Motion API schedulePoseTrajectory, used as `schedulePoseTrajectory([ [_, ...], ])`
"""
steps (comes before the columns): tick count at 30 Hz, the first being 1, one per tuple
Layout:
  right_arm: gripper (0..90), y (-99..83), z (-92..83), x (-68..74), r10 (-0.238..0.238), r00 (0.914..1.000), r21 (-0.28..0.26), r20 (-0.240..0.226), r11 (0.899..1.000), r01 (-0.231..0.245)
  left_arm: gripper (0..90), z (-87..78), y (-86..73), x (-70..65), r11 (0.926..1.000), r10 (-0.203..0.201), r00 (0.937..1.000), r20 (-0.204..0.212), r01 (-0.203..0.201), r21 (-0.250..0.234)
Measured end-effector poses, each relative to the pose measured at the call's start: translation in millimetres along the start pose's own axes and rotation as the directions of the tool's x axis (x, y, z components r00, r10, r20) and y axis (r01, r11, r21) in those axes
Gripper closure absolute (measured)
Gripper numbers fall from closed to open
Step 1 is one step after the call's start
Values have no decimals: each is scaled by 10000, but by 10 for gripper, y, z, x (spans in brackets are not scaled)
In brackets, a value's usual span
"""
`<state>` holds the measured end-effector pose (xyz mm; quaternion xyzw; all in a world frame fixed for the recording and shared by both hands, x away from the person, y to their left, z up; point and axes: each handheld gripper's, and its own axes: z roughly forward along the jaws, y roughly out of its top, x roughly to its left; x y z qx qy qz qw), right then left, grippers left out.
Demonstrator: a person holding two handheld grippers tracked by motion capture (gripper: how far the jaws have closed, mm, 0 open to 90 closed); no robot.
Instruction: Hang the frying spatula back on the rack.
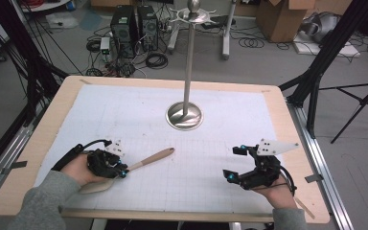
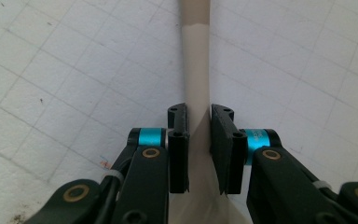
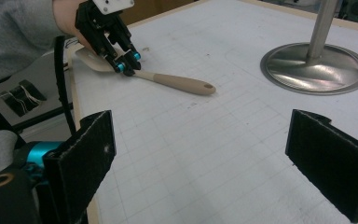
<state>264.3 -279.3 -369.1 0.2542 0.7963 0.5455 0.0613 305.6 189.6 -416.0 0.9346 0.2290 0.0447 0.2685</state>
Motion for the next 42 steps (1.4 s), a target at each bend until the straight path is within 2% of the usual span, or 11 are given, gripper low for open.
schedulePoseTrajectory([
  [3,74,0,3,-4,-47,10000,18,12,10000,47,769,-4,2,-6,10000,-56,9999,151,56,-11],
  [4,74,-1,3,-2,-21,10000,34,-6,10000,21,770,-4,5,-8,10000,43,9998,211,-42,-11],
  [18,74,-9,-4,-10,-18,10000,28,33,10000,18,769,-97,13,15,9988,-35,9993,364,53,-480],
  [22,74,-10,-2,-3,-16,10000,97,46,10000,16,770,-136,23,42,9980,14,9995,305,5,-632],
  [24,74,-9,0,-3,-18,10000,55,53,10000,18,769,-153,28,46,9956,-164,9992,376,198,-918],
  [27,74,-6,2,3,-45,10000,64,60,10000,44,769,-188,40,57,9942,-149,9994,306,181,-1059],
  [33,74,-1,-3,7,-80,9999,29,61,10000,80,769,-214,46,69,9930,-148,9996,241,175,-1165],
  [34,74,-1,-3,7,-58,10000,-27,43,10000,58,769,-223,49,80,9943,-26,9997,231,51,-1064],
  [42,74,-2,-31,-21,-95,9999,-251,95,9996,97,769,-274,88,80,9861,-264,9995,177,289,-1638],
])
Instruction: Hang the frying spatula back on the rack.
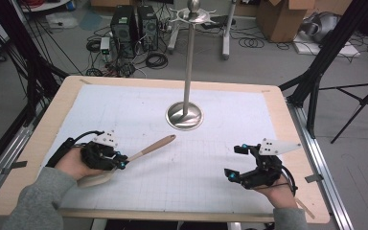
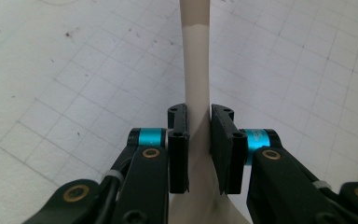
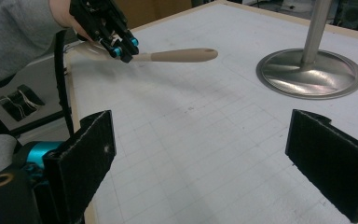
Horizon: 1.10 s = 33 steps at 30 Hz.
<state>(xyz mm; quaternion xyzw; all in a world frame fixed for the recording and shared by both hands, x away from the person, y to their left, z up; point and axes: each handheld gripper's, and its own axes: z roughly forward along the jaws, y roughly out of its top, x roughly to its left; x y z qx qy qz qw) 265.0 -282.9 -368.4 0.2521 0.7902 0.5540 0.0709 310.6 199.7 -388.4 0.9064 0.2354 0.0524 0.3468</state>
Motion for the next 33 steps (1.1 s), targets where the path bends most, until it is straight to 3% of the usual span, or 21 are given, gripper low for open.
schedulePoseTrajectory([
  [9,74,-13,-69,-15,204,9998,-272,-22,9994,-204,769,-27,69,-12,9993,-31,10000,-94,28,-362],
  [11,74,-13,-66,-17,214,9998,-278,-44,9994,-215,769,-27,89,-29,9995,61,9981,-619,-81,-320],
  [13,74,-8,-52,-25,219,9998,-316,18,9993,-219,769,-39,112,-39,9992,-74,9965,-836,41,-390],
  [19,74,11,12,-39,171,9998,-288,-91,9994,-174,769,-79,134,-30,9969,15,9980,-636,-65,-789],
  [23,74,16,7,-53,191,9998,-385,-24,9991,-191,769,-137,177,-11,9935,358,9968,-717,-432,-1052],
  [30,74,34,-3,-51,147,9999,-464,33,9988,-145,769,-215,257,54,9920,274,9968,-747,-363,-1207],
  [33,74,41,2,-37,104,9999,-422,62,9991,-101,769,-243,265,68,9918,468,9963,-718,-549,-1157],
])
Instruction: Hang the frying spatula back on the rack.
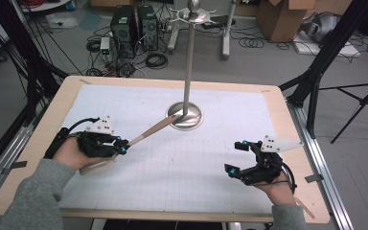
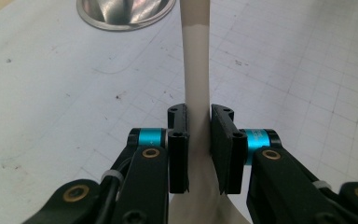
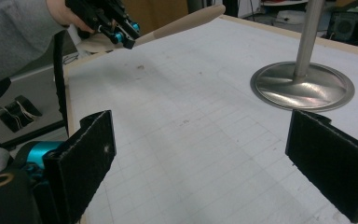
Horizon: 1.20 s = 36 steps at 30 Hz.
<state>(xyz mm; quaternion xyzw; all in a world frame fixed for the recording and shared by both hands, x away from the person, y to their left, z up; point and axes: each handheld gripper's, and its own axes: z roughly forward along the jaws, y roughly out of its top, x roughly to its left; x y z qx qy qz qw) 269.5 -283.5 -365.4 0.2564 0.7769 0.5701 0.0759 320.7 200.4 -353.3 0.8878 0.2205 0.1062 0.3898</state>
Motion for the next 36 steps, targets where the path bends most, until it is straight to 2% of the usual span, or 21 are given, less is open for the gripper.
schedulePoseTrajectory([
  [6,74,-3,12,9,-15,10000,68,16,10000,15,769,-39,45,57,9996,-214,9998,58,215,-172],
  [9,74,-2,15,13,-23,10000,75,2,10000,23,769,-63,82,91,9995,-211,9997,146,214,-243],
  [11,74,-3,16,11,-20,10000,68,-3,10000,20,769,-67,102,117,9999,-40,9996,262,44,-154],
  [14,74,-3,18,12,-19,10000,102,-13,9999,19,769,-56,133,145,9999,-141,9998,164,141,1],
  [19,74,-1,17,8,-21,10000,73,-55,10000,22,769,-72,196,183,9997,-226,9996,139,228,-126],
  [21,74,-1,19,4,-37,10000,50,-35,10000,37,769,-79,224,190,9993,-317,9991,274,322,-180],
  [22,74,-1,18,8,-6,10000,49,-52,10000,6,769,-87,237,207,9996,-224,9990,378,230,-137],
  [29,74,13,17,22,55,9998,-138,-190,9999,-58,769,-170,312,305,9973,-530,9976,438,551,-484],
  [31,74,30,24,29,13,9993,-396,-382,9992,-28,769,-192,320,345,9968,-556,9969,565,587,-551],
  [34,74,71,37,54,-46,9990,-604,-441,9982,19,769,-205,321,407,9947,-796,9961,386,818,-616],
  [36,74,83,51,66,-102,9989,-554,-468,9984,76,769,-206,315,435,9949,-694,9968,392,720,-702],
])
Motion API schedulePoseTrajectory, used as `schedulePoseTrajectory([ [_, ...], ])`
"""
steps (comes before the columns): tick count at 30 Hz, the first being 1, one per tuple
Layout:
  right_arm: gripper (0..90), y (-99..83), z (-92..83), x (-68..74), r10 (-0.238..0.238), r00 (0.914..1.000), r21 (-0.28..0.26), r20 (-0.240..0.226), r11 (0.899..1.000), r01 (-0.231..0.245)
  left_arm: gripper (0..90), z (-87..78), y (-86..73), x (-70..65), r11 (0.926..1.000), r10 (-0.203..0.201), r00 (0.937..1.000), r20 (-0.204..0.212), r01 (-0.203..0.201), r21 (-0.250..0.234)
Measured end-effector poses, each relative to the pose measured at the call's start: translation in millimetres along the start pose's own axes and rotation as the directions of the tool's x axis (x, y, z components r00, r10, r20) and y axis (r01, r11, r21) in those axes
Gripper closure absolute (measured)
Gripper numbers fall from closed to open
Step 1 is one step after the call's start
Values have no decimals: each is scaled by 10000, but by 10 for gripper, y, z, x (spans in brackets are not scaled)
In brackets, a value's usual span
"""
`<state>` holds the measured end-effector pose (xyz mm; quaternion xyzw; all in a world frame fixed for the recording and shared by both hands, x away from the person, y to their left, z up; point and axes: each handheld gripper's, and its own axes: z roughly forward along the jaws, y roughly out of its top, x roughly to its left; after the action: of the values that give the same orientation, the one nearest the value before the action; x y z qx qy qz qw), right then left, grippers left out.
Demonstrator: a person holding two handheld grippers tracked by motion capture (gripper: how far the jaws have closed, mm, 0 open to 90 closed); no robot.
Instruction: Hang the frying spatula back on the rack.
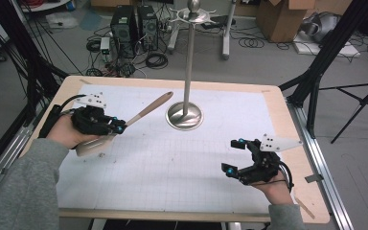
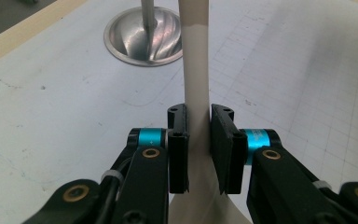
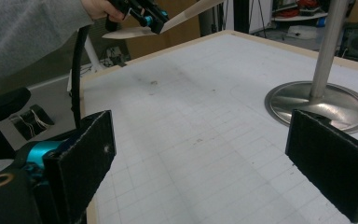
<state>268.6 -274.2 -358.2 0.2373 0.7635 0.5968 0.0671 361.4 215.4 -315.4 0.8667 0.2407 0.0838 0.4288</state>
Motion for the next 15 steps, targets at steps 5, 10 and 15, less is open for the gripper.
schedulePoseTrajectory([
  [5,74,34,48,36,-166,9998,-10,-141,9999,166,769,33,14,88,10000,-52,9999,-96,52,2],
  [10,74,46,69,37,-170,9996,73,-236,9998,172,769,-7,44,141,9999,76,10000,-59,-77,-129],
  [15,74,41,75,20,-266,9996,207,-130,9994,269,770,-132,75,198,9990,326,9987,-394,-338,-290],
])
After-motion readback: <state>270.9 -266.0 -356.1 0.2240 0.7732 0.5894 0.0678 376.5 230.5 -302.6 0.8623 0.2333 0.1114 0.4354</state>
